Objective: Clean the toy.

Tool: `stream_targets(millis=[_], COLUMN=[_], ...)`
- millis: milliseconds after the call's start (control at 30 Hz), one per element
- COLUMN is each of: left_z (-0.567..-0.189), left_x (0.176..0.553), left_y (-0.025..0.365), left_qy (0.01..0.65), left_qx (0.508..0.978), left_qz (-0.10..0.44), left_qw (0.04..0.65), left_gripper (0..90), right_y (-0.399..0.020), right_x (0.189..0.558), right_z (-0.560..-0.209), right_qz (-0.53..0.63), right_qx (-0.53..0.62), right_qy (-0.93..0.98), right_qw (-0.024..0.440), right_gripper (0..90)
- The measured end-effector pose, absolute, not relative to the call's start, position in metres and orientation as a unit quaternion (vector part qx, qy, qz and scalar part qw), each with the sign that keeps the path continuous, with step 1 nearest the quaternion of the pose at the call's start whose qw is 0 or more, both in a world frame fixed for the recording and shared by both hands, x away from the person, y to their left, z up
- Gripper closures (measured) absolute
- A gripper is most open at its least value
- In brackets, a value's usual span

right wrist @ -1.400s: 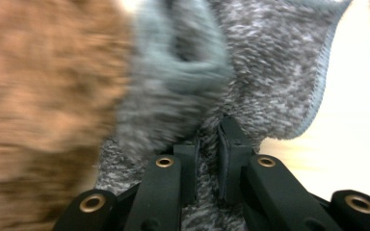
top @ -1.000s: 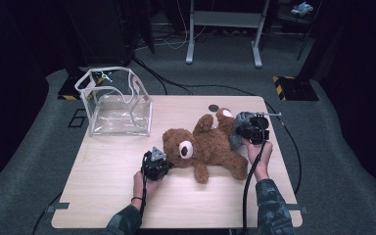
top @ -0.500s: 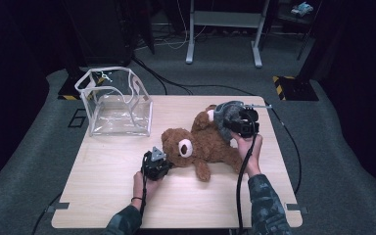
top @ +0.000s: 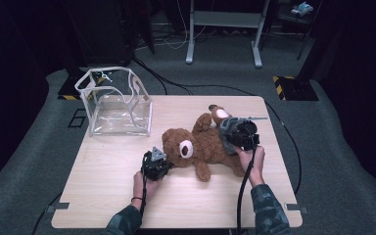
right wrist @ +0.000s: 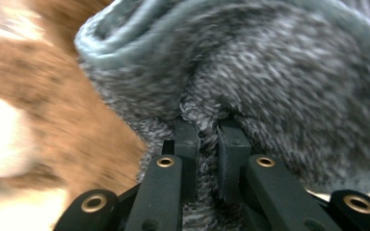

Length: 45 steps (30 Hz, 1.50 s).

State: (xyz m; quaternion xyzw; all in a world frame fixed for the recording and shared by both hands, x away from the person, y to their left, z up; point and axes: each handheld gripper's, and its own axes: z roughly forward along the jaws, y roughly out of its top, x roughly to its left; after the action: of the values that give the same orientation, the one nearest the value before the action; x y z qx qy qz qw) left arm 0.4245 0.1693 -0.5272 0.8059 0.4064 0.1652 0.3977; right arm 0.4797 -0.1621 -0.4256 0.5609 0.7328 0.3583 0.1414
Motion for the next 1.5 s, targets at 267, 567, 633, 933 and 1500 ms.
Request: stream_targets(millis=[267, 567, 633, 933, 1500], left_z=[-0.527, -0.527, -0.527, -0.527, -0.527], left_x=[0.425, 0.425, 0.424, 0.425, 0.424], left_y=[0.169, 0.169, 0.169, 0.169, 0.169], left_qy=[0.408, 0.407, 0.407, 0.408, 0.407], left_qx=[0.806, 0.806, 0.806, 0.805, 0.806], left_qz=[0.165, 0.167, 0.167, 0.166, 0.168], left_qw=[0.397, 0.397, 0.397, 0.397, 0.396], left_gripper=[80.7, 80.7, 80.7, 80.7, 80.6], right_y=[-0.189, -0.18, -0.17, -0.195, -0.21], right_x=[0.468, 0.457, 0.458, 0.44, 0.389], right_z=[-0.461, -0.421, -0.426, -0.457, -0.46], right_qz=[0.291, 0.343, 0.326, 0.286, 0.294], right_qx=[0.594, 0.566, 0.562, 0.589, 0.583], right_qy=[0.741, 0.734, 0.745, 0.743, 0.738], right_qw=[0.117, 0.15, 0.153, 0.14, 0.168], right_gripper=[82.0, 81.7, 81.7, 81.7, 81.6])
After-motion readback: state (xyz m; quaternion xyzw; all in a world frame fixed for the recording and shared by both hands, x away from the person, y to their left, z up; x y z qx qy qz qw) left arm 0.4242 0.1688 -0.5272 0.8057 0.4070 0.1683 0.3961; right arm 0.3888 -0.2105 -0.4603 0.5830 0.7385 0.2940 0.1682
